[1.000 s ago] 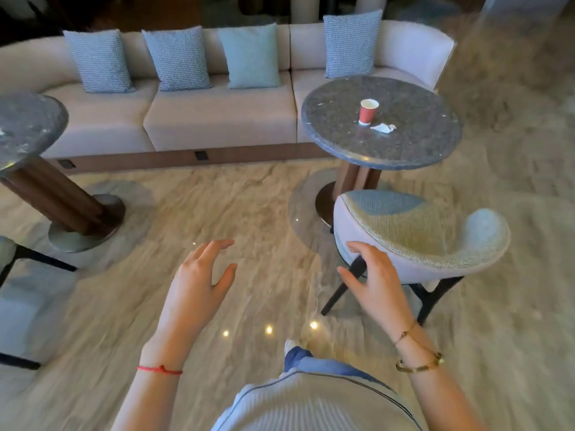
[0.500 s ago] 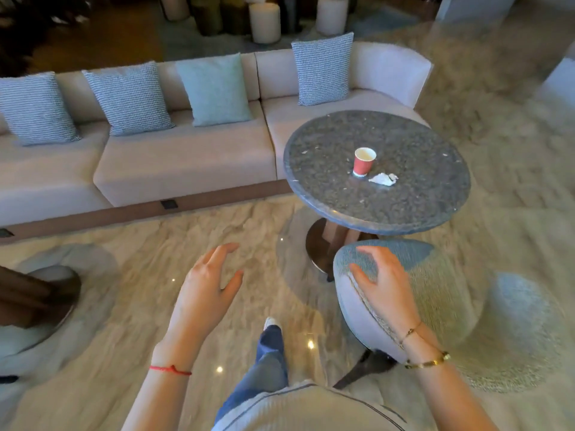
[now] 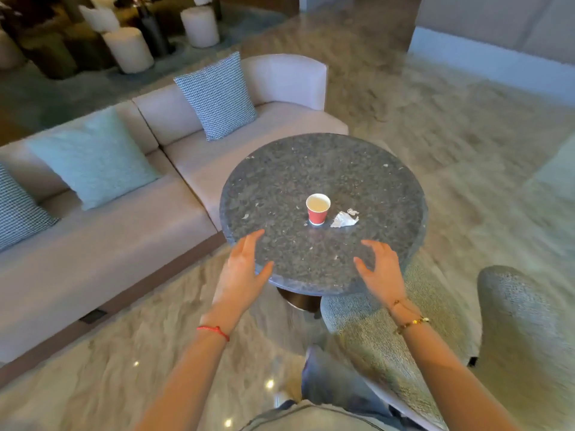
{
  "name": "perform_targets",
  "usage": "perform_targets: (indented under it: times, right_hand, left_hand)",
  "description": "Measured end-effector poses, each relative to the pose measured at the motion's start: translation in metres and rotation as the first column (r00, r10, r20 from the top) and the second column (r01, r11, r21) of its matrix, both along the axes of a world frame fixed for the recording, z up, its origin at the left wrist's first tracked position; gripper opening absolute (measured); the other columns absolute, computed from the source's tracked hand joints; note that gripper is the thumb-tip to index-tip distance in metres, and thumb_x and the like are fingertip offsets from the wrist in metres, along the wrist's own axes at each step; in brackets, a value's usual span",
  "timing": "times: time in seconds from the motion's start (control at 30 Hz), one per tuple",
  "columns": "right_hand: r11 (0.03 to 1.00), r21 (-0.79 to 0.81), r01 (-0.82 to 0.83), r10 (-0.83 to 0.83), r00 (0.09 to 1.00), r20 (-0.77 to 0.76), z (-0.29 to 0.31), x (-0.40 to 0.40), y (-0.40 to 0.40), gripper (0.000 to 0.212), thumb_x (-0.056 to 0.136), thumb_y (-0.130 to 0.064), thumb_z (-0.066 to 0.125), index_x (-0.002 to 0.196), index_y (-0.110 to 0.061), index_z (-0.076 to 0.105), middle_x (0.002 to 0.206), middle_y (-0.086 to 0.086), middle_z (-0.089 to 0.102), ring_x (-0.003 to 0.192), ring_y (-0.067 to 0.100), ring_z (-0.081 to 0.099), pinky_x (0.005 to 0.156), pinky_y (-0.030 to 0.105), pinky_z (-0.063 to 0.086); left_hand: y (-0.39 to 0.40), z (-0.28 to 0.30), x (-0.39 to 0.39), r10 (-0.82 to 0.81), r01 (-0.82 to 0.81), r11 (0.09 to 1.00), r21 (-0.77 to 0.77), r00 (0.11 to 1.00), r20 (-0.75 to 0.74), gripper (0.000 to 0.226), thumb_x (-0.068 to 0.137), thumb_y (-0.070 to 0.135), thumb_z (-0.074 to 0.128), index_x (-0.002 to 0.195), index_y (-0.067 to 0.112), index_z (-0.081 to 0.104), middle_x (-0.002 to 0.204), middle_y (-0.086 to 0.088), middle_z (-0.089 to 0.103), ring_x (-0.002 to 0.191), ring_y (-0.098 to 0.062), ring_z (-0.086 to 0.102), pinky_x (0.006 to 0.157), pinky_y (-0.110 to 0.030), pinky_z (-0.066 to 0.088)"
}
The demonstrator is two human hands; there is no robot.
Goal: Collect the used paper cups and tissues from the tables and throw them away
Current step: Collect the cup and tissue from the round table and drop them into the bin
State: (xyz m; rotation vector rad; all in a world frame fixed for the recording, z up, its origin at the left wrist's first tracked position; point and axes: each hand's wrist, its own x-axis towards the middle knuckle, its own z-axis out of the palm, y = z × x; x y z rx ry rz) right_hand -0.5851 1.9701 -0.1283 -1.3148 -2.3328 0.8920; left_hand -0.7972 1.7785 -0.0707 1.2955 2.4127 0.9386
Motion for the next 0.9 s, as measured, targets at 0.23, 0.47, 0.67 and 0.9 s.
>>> perform_targets:
  times: [0.23,0.47,0.67,0.9]
  right_hand:
    - [0.996,-0.047,0.077,-0.071,0.991,0.117,-0.038,-0.058,0.094,0.049,0.092,-0.029,0.059,0.136,-0.011,0.045,0.135,0.012,0.048,0.127,0.03,0.039,0.107,0.036,0.028]
    - [0.989,-0.134,0.063,-0.027,0.967,0.254,-0.075,-0.1,0.169,0.056,0.09,-0.025,0.061,0.141,-0.014,0.04,0.14,0.011,0.042,0.125,0.031,0.039,0.105,0.037,0.035]
    - [0.985,-0.175,-0.004,0.068,0.93,0.362,-0.107,-0.122,0.198,0.056,0.089,-0.027,0.063,0.139,-0.017,0.04,0.137,0.008,0.042,0.123,0.027,0.04,0.104,0.035,0.039]
    - [0.985,-0.173,-0.008,0.076,0.918,0.39,-0.122,-0.13,0.203,0.023,0.09,-0.013,0.055,0.113,-0.013,0.055,0.117,0.007,0.052,0.108,0.026,0.054,0.086,0.035,0.048]
  left_hand:
    - [0.132,-0.043,-0.047,-0.076,0.083,0.994,-0.075,0.993,0.09,0.079,0.083,0.023,0.072,0.147,0.013,0.028,0.144,-0.009,0.038,0.133,-0.026,0.037,0.109,-0.04,0.036]
    - [0.225,-0.085,-0.064,-0.063,0.115,0.961,-0.252,0.977,0.203,0.091,0.079,0.026,0.075,0.15,0.015,0.018,0.148,-0.008,0.03,0.136,-0.029,0.03,0.107,-0.044,0.035]
    - [0.265,-0.108,-0.069,-0.058,0.131,0.946,-0.297,0.968,0.243,0.096,0.075,0.028,0.078,0.149,0.018,0.018,0.145,-0.007,0.032,0.133,-0.028,0.034,0.102,-0.048,0.04]
    - [0.284,-0.119,-0.077,-0.143,0.215,0.913,-0.346,0.965,0.22,0.083,0.077,0.029,0.077,0.145,0.021,0.03,0.144,-0.002,0.037,0.13,-0.025,0.037,0.098,-0.045,0.044]
